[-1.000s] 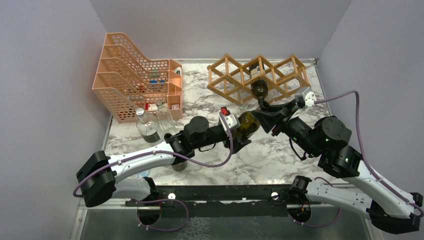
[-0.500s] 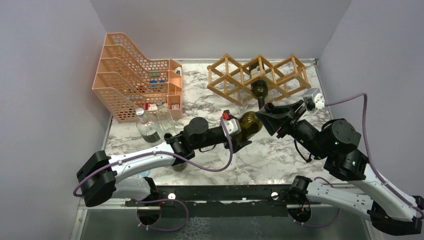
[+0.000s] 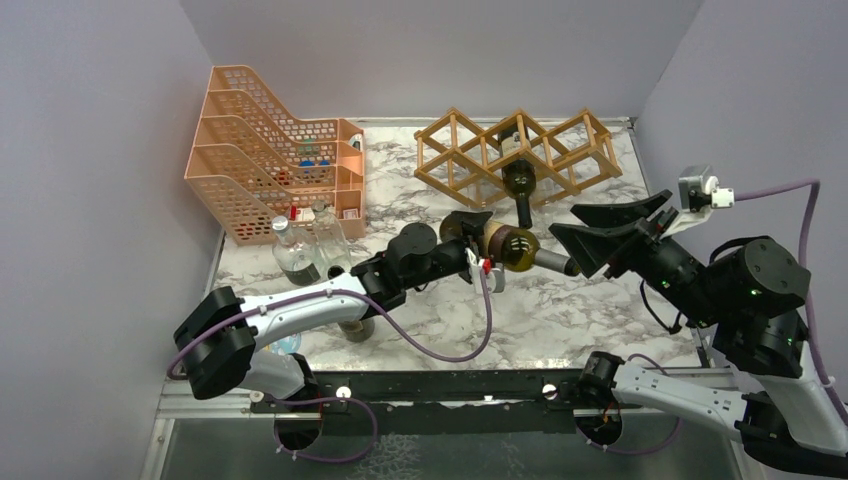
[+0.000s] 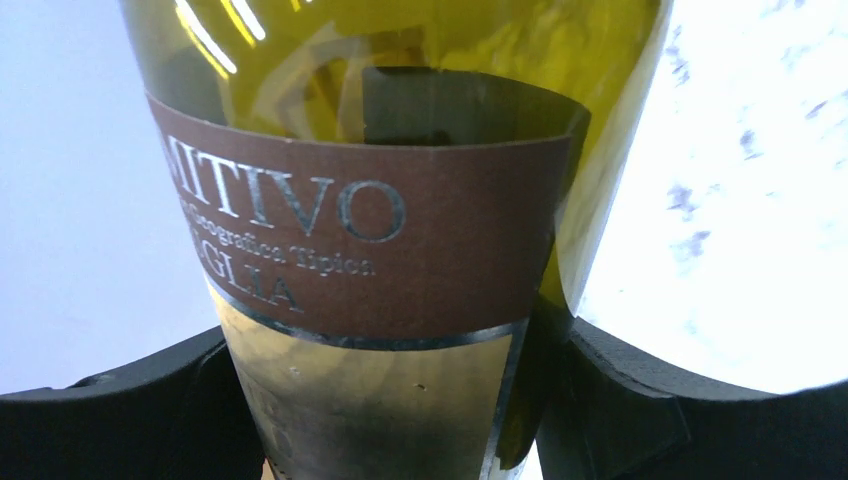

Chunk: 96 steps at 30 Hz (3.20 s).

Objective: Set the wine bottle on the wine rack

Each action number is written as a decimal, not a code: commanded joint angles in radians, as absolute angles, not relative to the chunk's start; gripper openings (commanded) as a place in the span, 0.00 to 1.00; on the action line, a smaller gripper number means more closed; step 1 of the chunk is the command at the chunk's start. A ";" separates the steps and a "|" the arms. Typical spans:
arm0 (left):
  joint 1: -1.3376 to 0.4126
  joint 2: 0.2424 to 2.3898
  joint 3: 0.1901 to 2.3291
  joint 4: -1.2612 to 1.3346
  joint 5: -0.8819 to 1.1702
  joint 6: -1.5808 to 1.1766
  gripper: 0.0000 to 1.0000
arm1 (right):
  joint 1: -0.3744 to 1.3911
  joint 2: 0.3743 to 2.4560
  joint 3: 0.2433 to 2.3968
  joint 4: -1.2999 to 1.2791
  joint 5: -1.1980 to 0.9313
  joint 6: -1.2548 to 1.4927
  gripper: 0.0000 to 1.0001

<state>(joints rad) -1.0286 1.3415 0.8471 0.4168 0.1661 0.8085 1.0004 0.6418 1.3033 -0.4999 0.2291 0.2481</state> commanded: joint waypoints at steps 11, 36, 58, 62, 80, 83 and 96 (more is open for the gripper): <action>-1.007 1.376 1.070 0.374 0.155 1.583 0.00 | 1.003 0.768 1.419 -1.109 0.441 0.380 0.66; -0.950 1.379 1.207 0.155 0.314 1.792 0.00 | 1.003 0.863 1.205 -0.970 0.320 0.420 0.62; -0.950 1.373 1.229 0.151 0.308 1.700 0.01 | 1.002 0.866 1.163 -0.904 0.386 0.471 0.01; -0.950 1.364 1.187 0.210 0.308 1.692 0.54 | 1.003 0.862 1.175 -0.896 0.423 0.472 0.01; -0.950 1.307 1.179 0.284 0.245 1.395 0.99 | 1.002 0.791 1.175 -0.907 0.743 0.564 0.01; -0.948 1.307 1.231 0.310 0.188 1.201 0.99 | 1.003 0.791 1.158 -0.910 0.736 0.580 0.01; -0.942 1.274 1.302 0.412 -0.305 0.421 0.99 | 1.002 0.794 1.027 -0.787 0.578 0.556 0.01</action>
